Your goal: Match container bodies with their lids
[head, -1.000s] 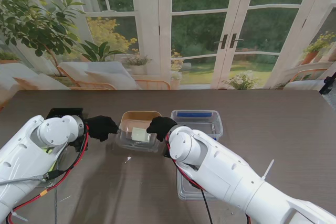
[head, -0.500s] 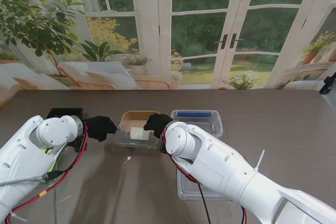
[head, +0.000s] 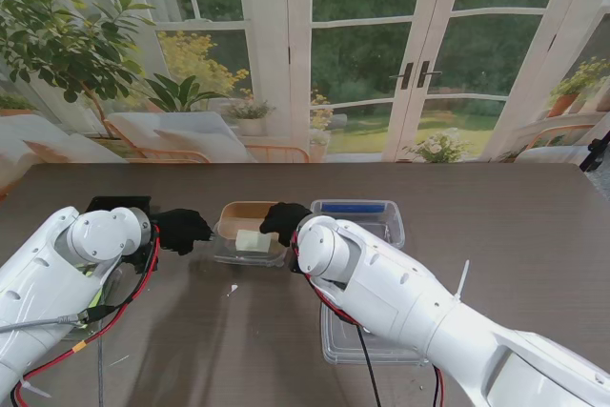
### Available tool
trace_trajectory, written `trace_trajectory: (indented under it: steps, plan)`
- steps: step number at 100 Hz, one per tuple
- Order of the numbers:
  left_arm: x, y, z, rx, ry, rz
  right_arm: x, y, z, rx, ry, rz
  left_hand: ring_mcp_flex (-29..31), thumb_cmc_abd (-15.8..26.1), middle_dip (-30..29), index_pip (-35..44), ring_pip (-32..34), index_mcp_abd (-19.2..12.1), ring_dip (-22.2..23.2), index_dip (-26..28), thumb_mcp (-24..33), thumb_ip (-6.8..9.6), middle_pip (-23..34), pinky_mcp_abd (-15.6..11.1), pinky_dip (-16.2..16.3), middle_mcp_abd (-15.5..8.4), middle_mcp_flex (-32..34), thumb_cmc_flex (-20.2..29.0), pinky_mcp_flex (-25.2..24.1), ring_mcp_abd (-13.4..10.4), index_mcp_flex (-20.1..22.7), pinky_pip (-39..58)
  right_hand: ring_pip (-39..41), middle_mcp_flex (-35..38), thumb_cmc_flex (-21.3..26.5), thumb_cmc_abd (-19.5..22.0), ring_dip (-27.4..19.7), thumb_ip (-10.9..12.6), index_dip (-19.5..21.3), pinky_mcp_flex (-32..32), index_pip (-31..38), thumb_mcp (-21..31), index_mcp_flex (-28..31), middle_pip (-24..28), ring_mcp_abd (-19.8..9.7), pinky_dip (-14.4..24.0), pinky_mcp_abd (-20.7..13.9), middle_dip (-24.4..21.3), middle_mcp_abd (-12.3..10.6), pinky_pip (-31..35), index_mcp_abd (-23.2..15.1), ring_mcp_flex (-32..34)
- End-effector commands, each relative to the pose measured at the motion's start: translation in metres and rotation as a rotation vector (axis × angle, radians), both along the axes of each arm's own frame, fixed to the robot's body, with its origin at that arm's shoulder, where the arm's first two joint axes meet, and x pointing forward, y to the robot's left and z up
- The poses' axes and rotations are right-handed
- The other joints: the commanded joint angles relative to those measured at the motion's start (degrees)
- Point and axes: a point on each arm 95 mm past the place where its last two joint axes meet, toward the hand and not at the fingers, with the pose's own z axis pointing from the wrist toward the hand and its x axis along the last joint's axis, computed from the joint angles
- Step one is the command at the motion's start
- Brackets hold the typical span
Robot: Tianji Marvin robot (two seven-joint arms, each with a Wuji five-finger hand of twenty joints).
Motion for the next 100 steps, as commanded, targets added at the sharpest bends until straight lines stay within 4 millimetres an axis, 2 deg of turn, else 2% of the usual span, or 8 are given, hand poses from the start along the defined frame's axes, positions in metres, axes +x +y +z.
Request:
trace_trajectory:
  steps: [1,100]
  plan:
    - [0.0,-0.002,-0.001,-0.001,0.017,-0.006,0.0,0.003,-0.001,-0.009,0.009,0.016,0.6,2.9,-0.4,-0.4,0.4,0.1,0.6,0.4,-0.5,0.68,0.5,0.0,1.3,5.5,-0.3,0.6,-0.7,2.2,0.1,1.8,4.9,6.0,-2.2,1.4,-0.3,0.6,-1.0,26.8,-0.7,-1.6,-0.6,0.4,-4.1,-1.5,0.8,0.2,4.6,12.9,0.3,0.1]
    - [0.008,-0.006,-0.004,0.012,-0.006,0.007,0.01,0.01,0.001,-0.034,-0.047,0.036,0.6,2.9,-0.5,-0.3,0.3,0.2,0.6,0.4,-0.5,0.65,0.6,0.0,1.2,5.4,-0.3,0.3,-0.9,2.2,0.3,1.7,4.8,5.7,-2.6,1.2,-0.7,0.3,-0.8,26.6,-0.5,-2.1,-1.0,-0.5,-4.1,-2.7,1.0,-0.1,4.5,12.9,0.0,0.1]
